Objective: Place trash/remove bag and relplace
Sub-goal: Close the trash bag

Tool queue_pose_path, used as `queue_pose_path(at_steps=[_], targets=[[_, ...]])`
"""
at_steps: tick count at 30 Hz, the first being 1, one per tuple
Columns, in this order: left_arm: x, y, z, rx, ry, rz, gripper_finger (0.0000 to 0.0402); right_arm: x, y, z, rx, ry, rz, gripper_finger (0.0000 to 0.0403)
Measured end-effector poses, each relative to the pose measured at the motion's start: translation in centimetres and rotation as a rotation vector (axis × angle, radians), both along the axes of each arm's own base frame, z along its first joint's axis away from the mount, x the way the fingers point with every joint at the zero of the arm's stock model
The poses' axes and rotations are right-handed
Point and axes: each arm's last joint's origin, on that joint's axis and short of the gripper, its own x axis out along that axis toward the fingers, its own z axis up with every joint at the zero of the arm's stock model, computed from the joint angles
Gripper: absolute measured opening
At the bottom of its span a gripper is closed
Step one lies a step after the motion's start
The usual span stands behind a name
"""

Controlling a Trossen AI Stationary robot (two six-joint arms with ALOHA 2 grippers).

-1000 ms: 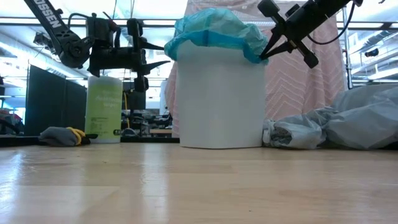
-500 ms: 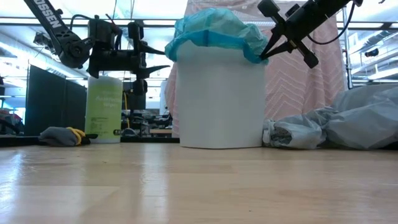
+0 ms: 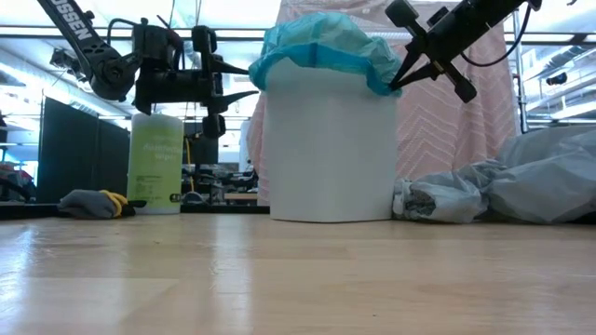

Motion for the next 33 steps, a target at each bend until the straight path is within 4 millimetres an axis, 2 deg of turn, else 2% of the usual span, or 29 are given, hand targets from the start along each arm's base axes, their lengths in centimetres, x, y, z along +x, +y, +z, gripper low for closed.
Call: queue_pose_path(at_steps=[5, 16, 22, 33], targets=[[0.01, 0.11, -0.07, 0.004, 0.004, 0.036, 0.0122, 0.02, 0.0, 0.03, 0.0, -0.004, 0.001, 0.0], [0.46, 0.05, -0.69, 0.008, 0.016, 0.012, 0.0008, 0.09, 0.0, 0.15, -0.002, -0.017, 0.003, 0.0], [0.36, -0.2, -0.12, -0.041, -0.022, -0.075, 0.0004, 0.22, -0.01, 0.37, -0.02, -0.028, 0.013, 0.0], [0.24, -0.34, 0.26, -0.184, -0.025, -0.103, 0.0002, 0.28, 0.28, 0.57, -0.024, -0.039, 0.018, 0.0]])
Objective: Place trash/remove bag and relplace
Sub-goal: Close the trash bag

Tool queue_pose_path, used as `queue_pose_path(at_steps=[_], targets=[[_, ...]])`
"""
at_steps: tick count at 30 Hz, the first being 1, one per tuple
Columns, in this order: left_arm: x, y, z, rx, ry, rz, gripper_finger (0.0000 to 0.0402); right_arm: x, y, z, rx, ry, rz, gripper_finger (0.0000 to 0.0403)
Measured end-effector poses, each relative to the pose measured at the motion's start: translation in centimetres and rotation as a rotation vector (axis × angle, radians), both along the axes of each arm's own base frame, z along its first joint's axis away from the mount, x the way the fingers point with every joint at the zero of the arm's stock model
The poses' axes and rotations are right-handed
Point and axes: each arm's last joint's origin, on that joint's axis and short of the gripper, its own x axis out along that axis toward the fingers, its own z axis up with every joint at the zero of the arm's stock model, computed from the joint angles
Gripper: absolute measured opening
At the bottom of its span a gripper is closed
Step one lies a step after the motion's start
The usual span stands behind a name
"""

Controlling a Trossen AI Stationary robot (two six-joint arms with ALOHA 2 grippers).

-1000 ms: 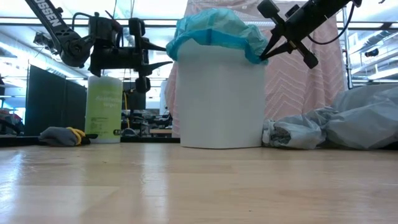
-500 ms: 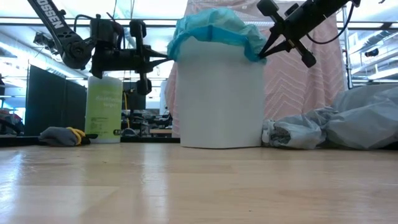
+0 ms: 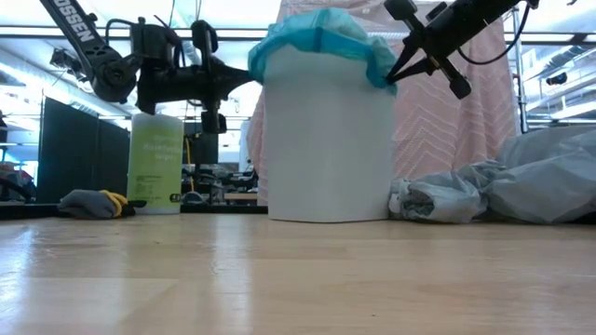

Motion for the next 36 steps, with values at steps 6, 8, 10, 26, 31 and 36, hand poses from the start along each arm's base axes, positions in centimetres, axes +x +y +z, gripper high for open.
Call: queue_pose_path(at_steps=[6, 8, 10, 26, 31, 36], targets=[[-0.2, -0.2, 0.5, -0.038, -0.013, -0.012, 0.0001, 0.1, 0.0, 1.6, -0.047, 0.001, 0.0, 0.0], [-0.3, -0.2, 0.7, -0.052, -0.014, -0.015, 0.0001, 0.1, 0.0, 2.1, -0.053, 0.004, 0.001, 0.0], [-0.3, -0.3, 0.8, -0.069, -0.017, -0.017, 0.0001, 0.0, 0.0, 2.4, -0.053, 0.021, 0.003, 0.0], [-0.7, -0.6, 1.7, -0.182, -0.028, -0.038, 0.0, -0.6, 1.0, 4.1, -0.02, 0.105, 0.045, 0.0], [-1.0, -0.8, 2.2, -0.199, -0.039, -0.046, 0.0, -1.2, 1.3, 5.6, -0.022, 0.142, 0.055, 0.0], [-1.7, -0.6, 2.8, -0.204, -0.059, -0.033, 0.0, -1.9, 1.6, 6.9, -0.011, 0.184, 0.06, 0.0]])
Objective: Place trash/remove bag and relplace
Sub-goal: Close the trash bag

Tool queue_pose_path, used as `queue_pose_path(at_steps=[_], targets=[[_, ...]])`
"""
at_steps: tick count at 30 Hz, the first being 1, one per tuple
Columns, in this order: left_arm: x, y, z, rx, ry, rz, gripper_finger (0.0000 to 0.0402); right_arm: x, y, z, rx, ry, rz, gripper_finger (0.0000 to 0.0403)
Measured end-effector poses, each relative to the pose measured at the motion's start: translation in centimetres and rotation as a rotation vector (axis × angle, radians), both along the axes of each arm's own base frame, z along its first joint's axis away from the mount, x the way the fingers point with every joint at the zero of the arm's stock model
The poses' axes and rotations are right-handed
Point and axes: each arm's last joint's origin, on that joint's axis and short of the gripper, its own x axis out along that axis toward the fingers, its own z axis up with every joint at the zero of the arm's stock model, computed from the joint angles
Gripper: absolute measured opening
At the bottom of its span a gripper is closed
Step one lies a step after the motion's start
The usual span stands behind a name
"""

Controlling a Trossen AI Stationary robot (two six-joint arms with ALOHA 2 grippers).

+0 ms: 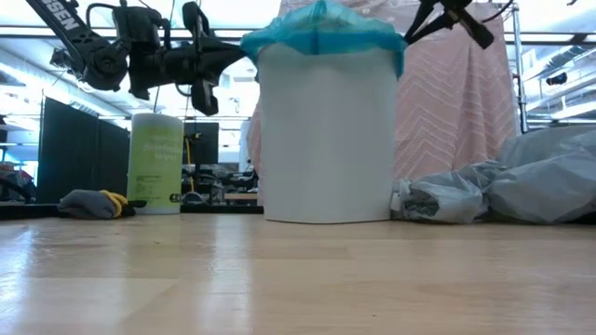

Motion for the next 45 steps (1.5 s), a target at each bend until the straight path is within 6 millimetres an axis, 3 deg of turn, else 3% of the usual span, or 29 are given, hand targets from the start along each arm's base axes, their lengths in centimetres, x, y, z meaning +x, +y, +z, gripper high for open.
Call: queue_pose_path(at_steps=[11, 21, 31, 39, 45], targets=[[-0.7, 0.6, 0.7, -0.067, -0.012, 0.043, 0.0, -0.5, 0.1, 1.6, -0.014, 0.01, 0.016, 0.0], [0.4, 1.7, 5.4, -0.019, -0.067, 0.049, 0.0, 0.4, 0.1, 2.9, -0.16, -0.041, 0.059, 0.0], [1.1, 2.5, 8.5, 0.047, -0.044, 0.095, 0.0, 1.1, -0.2, 6.0, -0.515, -0.052, 0.062, 0.0], [1.2, 2.8, 11.4, 0.085, -0.093, 0.152, 0.0, 1.0, -0.7, 6.3, -0.547, -0.039, 0.049, 0.0], [1.3, 2.9, 11.3, 0.113, -0.057, 0.165, 0.0, 0.9, -0.4, 5.8, -0.49, -0.046, 0.061, 0.0]])
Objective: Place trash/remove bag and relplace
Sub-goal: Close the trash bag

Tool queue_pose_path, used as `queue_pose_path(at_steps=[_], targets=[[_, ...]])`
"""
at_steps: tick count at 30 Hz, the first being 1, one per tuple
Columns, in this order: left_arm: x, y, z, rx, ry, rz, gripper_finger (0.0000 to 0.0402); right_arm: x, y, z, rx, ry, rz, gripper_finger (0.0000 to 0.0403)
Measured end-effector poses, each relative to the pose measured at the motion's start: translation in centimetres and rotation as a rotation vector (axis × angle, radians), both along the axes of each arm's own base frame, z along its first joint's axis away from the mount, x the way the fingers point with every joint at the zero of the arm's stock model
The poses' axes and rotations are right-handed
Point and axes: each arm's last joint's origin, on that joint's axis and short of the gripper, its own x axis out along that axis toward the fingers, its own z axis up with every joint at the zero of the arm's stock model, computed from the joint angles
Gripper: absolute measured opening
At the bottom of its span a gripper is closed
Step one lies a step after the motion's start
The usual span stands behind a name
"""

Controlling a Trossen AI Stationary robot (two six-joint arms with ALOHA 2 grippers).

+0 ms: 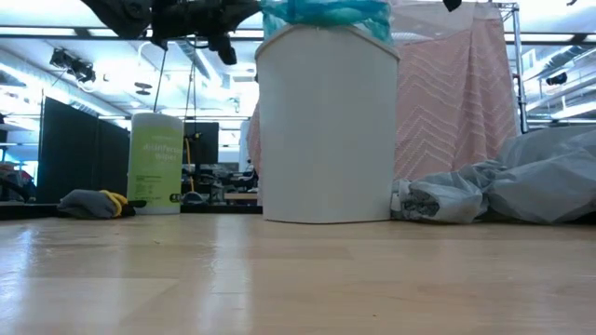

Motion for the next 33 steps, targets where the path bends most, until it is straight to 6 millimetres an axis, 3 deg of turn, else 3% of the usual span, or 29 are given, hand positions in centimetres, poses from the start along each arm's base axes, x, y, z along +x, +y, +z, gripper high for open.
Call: queue_pose_path(at_steps=[6, 11, 18, 25, 29, 33], targets=[[0.1, 0.1, -0.5, 0.017, 0.04, 0.012, 0.0, -1.3, 0.8, -2.2, 0.179, 0.12, 0.072, 0.0], [0.1, 0.1, -0.5, 0.036, 0.039, 0.021, 0.0, -2.5, 0.9, -2.1, 0.233, 0.13, 0.129, 0.0006], [0.1, 0.1, -0.5, 0.06, 0.039, 0.027, 0.0, -2.9, 0.6, -1.4, 0.211, 0.088, 0.139, 0.0066], [0.1, 0.1, -0.5, 0.063, 0.039, 0.028, 0.0001, -1.6, -0.2, -2.2, 0.252, 0.126, 0.155, 0.0119], [0.1, 0.1, -0.5, 0.064, 0.038, 0.028, 0.0001, -1.0, -0.5, -2.5, 0.262, 0.136, 0.161, 0.012], [0.1, 0.1, -0.5, 0.064, 0.038, 0.029, 0.0001, -1.1, -0.5, -2.4, 0.256, 0.13, 0.151, 0.0088]])
